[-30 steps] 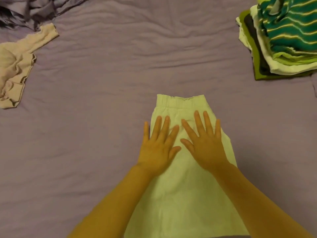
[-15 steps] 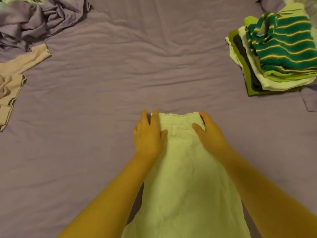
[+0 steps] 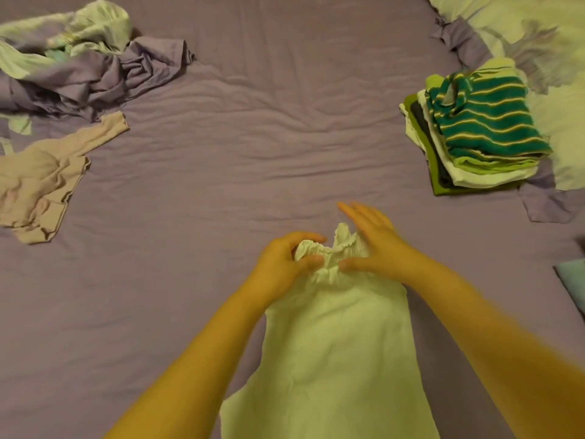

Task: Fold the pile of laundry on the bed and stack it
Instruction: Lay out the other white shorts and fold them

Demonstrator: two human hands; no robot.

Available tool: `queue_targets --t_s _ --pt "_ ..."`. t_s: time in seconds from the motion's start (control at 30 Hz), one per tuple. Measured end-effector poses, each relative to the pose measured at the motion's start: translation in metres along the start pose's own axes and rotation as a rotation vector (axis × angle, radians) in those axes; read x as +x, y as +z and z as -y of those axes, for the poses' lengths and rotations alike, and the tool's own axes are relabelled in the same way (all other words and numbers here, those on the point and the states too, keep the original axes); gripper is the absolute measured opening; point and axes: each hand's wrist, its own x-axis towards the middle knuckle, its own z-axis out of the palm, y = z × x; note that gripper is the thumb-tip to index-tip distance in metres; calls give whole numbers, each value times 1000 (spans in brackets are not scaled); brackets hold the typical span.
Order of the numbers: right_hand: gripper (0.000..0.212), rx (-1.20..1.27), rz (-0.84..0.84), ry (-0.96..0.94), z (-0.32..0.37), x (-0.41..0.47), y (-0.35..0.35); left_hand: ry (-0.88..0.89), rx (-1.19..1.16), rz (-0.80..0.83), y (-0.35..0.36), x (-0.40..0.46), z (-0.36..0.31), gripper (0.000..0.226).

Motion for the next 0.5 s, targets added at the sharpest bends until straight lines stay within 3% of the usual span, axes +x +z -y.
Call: queue_targets --t_s 0.07,0.13,0.23,0.33,0.5 --pt "86 -272 109 -110 11 -9 -10 38 13 82 2 -19 -11 25" --pt "55 -440 182 -181 18 -21 -16 52 16 103 1 -36 -16 18" --pt "25 -461 115 -222 24 -50 -16 20 7 39 1 -64 -12 10" --pt "18 -423 6 -271 28 -87 -1 -66 -25 -6 13 -96 3 9" --pt "21 -192 200 -173 18 -149 51 -164 -4 93 43 -151 42 4"
